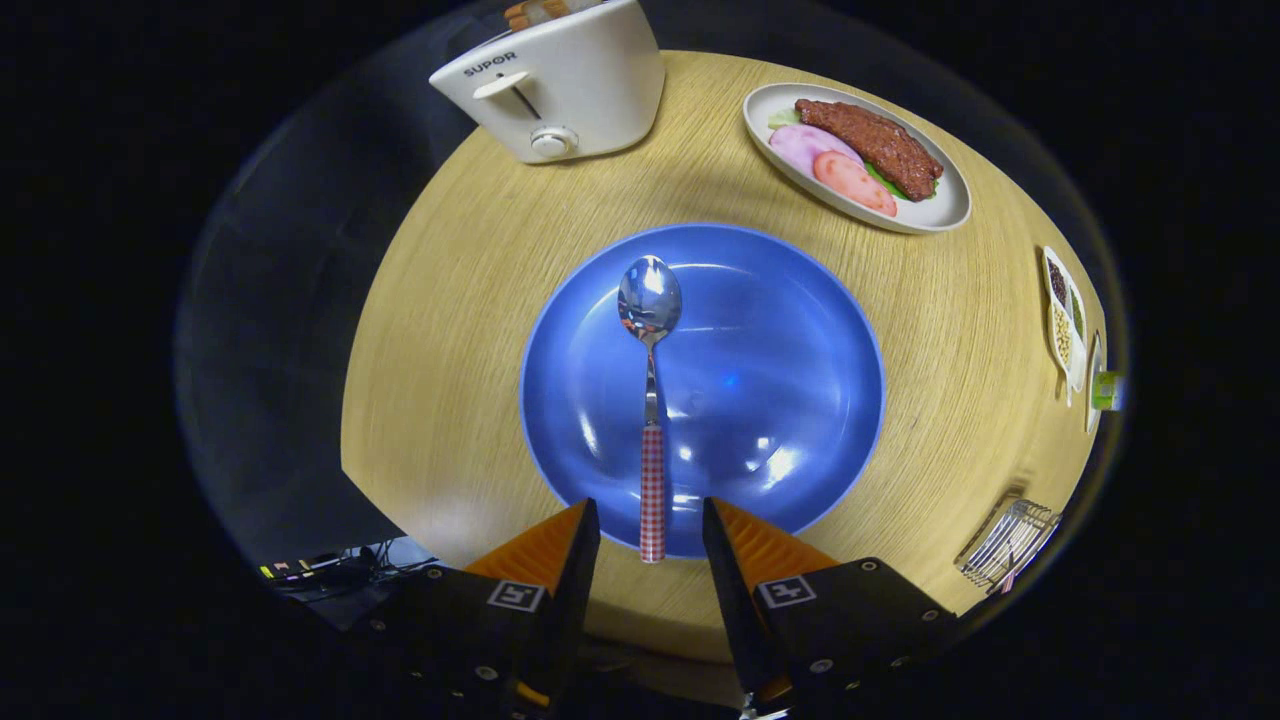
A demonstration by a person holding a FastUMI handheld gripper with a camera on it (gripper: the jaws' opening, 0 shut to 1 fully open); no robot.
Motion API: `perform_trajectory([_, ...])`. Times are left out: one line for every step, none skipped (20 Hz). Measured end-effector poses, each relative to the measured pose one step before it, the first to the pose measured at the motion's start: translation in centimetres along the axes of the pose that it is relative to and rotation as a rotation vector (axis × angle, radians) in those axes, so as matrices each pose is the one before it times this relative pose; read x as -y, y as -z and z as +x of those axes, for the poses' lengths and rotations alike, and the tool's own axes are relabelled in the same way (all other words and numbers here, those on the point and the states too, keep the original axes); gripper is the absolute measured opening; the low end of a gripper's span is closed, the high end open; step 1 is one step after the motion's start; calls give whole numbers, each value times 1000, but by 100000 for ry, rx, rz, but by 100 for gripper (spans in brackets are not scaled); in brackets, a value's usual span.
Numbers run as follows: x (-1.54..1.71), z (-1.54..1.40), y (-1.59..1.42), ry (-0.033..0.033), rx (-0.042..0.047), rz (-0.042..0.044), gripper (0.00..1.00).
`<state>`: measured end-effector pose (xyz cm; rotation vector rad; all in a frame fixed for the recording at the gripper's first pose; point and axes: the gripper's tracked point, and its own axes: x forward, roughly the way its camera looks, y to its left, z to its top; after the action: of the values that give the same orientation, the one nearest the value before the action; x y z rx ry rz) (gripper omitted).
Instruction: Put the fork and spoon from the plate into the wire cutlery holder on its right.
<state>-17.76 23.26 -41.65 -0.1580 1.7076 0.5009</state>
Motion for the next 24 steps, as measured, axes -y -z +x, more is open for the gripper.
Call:
perform_trajectory([-73, 534, -45, 1300, -587, -632, 58])
perform_trajectory([90, 468, 101, 1509, -550, -863, 55])
perform_trajectory([45, 308, 41, 1365, -204, -746, 48])
perform_trajectory([-40, 338, 105, 1119, -217, -489, 45])
perform_trajectory([-50, 263, 130, 703, -358, 550, 37])
perform_trajectory([73, 172, 92, 876, -584, 1251, 33])
perform_trajectory([46, 86, 65, 724, -392, 1307, 24])
perform_trajectory([-128, 117, -68, -702, 16, 1176, 17])
perform_trajectory([-95, -91, -44, -1021, -186, 1397, 12])
perform_trajectory([1, -287, 40, -1176, -109, 2065, 11])
perform_trajectory([106, -523, -2, -1556, 104, 1658, 10])
perform_trajectory([326, -590, -200, -1024, 1031, 2197, 9])
perform_trajectory([531, -881, -71, -454, 651, 2289, 9])
perform_trajectory([609, -953, -81, -1211, 808, 2804, 9])
perform_trajectory([673, -996, 180, -811, 662, 2161, 9])
perform_trajectory([979, -1120, 202, -29, 694, 1941, 9])
perform_trajectory([1194, -1094, 203, 593, 1078, 1766, 9])
perform_trajectory([1361, -1076, 331, 736, 871, 2014, 9])
perform_trajectory([1385, -966, 308, 961, 902, 2674, 9])
perform_trajectory([1643, -852, 436, 1225, 670, 3183, 9])
perform_trajectory([1713, -998, 511, 1124, 351, 2715, 9])
perform_trajectory([1495, -945, 462, 942, 381, 2951, 9])
perform_trajectory([1522, -744, 445, 316, 179, 3207, 9])
perform_trajectory([1669, -682, 540, 677, -110, 3299, 9])
